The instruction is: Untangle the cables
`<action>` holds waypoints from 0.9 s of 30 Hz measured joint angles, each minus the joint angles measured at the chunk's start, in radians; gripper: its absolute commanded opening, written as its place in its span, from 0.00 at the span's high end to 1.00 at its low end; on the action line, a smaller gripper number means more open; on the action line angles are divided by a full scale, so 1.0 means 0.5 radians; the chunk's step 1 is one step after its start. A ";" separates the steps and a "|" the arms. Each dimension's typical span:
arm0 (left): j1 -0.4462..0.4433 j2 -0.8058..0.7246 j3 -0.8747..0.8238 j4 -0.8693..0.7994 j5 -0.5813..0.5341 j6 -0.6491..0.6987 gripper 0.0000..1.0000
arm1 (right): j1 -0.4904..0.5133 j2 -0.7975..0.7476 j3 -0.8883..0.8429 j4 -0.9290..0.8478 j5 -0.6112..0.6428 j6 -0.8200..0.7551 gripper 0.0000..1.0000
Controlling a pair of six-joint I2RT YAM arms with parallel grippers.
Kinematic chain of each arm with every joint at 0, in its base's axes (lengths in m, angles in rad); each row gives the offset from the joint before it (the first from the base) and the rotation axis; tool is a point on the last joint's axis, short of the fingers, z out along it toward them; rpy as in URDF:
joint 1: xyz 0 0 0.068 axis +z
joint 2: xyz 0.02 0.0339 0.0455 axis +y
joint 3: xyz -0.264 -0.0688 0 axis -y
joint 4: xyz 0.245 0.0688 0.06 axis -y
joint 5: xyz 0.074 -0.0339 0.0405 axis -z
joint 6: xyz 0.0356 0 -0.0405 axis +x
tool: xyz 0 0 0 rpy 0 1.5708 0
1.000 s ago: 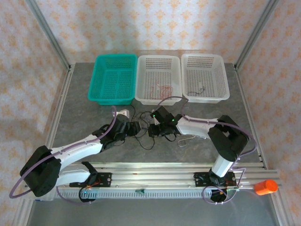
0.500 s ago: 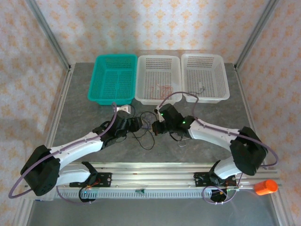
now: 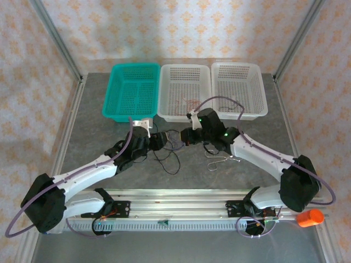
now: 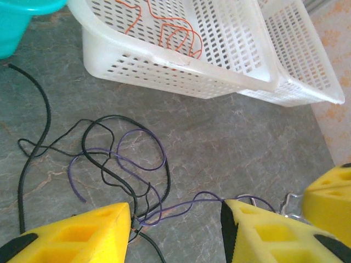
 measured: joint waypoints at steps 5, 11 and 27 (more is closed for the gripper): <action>-0.002 0.127 0.042 0.065 0.082 0.050 0.42 | -0.005 -0.047 0.068 0.025 -0.043 0.118 1.00; -0.005 0.274 0.042 0.146 0.161 0.071 0.41 | -0.013 -0.060 0.117 0.061 -0.072 0.208 1.00; -0.024 0.307 -0.025 0.354 0.100 -0.057 0.24 | -0.013 -0.153 0.283 0.038 -0.078 0.267 1.00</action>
